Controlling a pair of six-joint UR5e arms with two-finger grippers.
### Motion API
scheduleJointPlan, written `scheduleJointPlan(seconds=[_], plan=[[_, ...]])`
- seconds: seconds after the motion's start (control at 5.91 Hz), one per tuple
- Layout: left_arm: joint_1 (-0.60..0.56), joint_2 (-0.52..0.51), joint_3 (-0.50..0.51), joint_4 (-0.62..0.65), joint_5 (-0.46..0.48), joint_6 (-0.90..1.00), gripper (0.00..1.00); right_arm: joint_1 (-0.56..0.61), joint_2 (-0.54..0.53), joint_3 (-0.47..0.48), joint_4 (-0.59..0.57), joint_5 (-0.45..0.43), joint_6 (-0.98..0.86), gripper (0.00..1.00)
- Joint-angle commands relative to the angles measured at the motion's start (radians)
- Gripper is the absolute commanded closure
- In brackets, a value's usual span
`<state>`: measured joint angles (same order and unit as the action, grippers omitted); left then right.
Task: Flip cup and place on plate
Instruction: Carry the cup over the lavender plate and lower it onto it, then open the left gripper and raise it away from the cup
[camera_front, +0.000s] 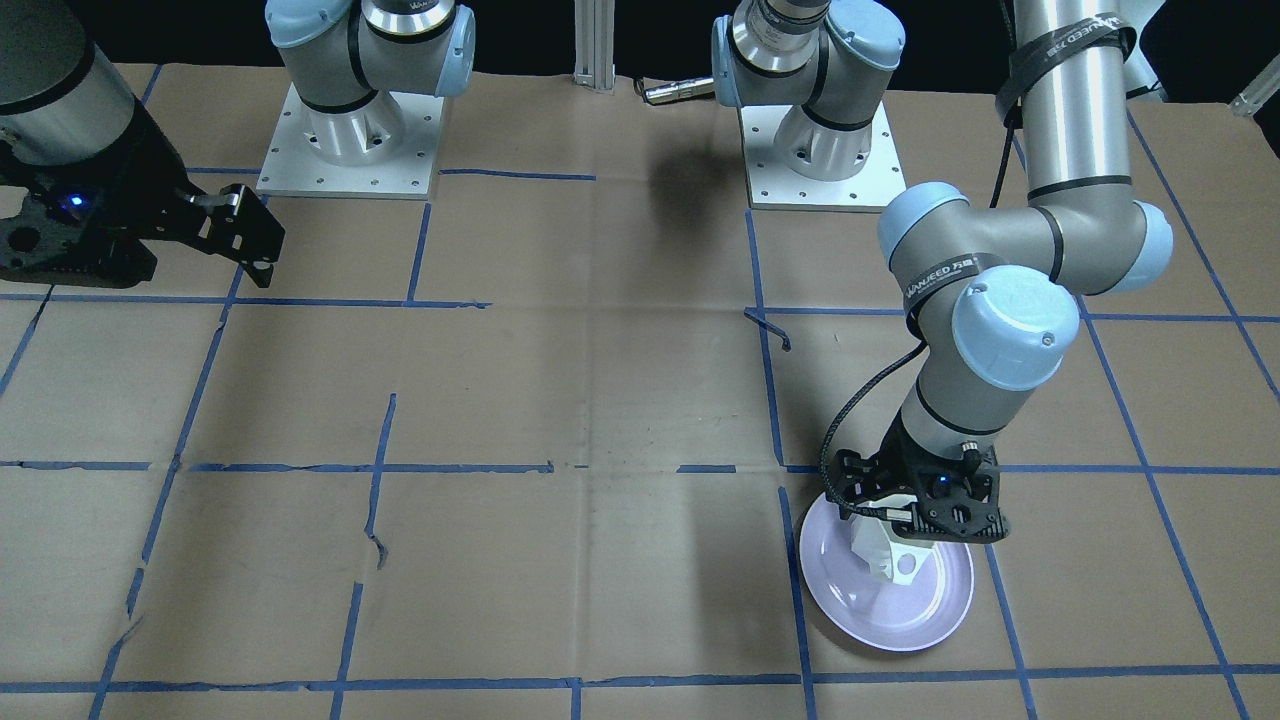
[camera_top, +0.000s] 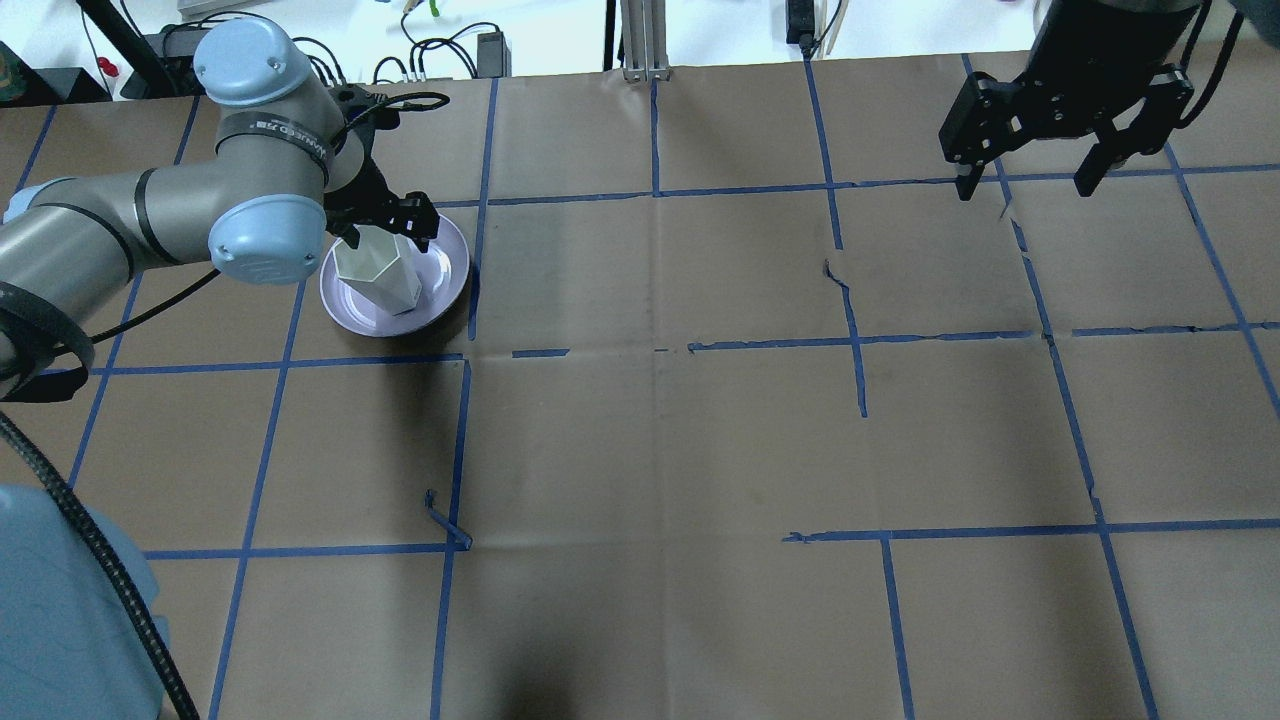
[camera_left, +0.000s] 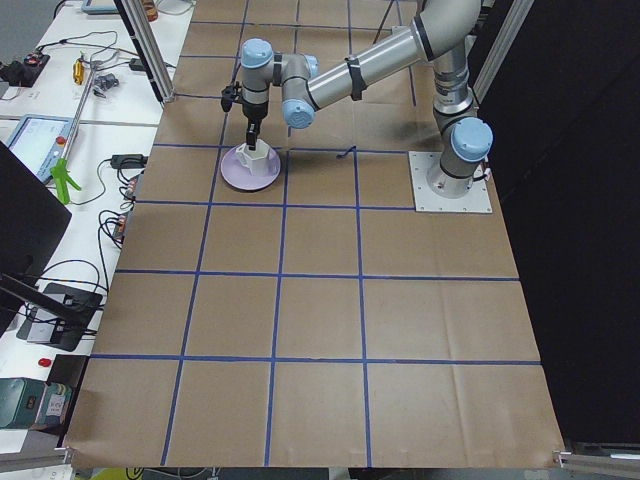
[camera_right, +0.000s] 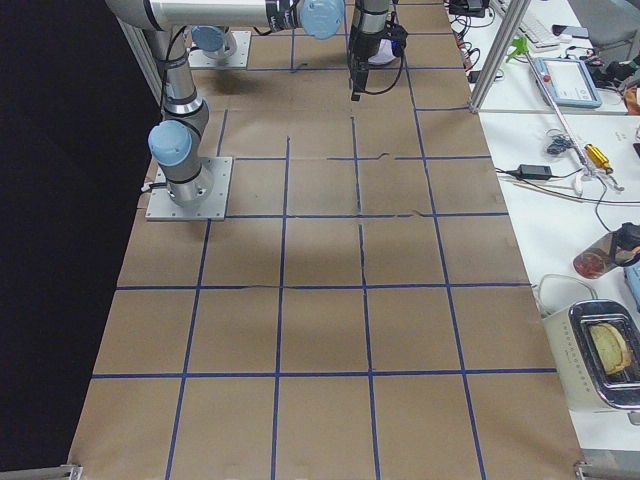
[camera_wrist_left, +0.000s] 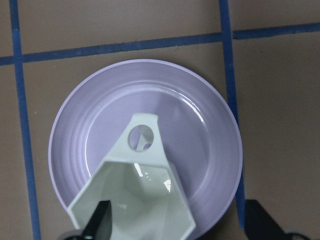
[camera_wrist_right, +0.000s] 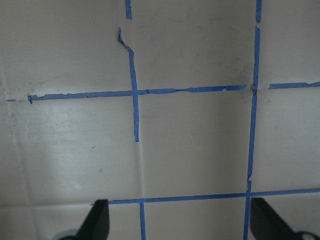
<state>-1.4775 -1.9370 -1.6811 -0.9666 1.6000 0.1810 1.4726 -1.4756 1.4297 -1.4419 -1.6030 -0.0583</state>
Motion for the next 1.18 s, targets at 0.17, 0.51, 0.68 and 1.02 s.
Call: scheduleJointPlan(seconds=[0.17,0.51,0.68,1.02], plan=[[0.003,0.175,0.126,-0.432,0.005,-0.035,0.01,0.000,0.000,0.000,0.000,-0.002,0.000,0.00],[-0.056,0.216,0.243,-0.634,0.020,-0.158,0.01,0.000,0.000,0.000,0.000,-0.002,0.000,0.00],[-0.129,0.217,0.254,-0.636,0.015,-0.239,0.01,0.000,0.000,0.000,0.000,-0.002,0.000,0.00],[-0.156,0.236,0.251,-0.641,0.015,-0.241,0.01,0.000,0.000,0.000,0.000,-0.002,0.000,0.00]])
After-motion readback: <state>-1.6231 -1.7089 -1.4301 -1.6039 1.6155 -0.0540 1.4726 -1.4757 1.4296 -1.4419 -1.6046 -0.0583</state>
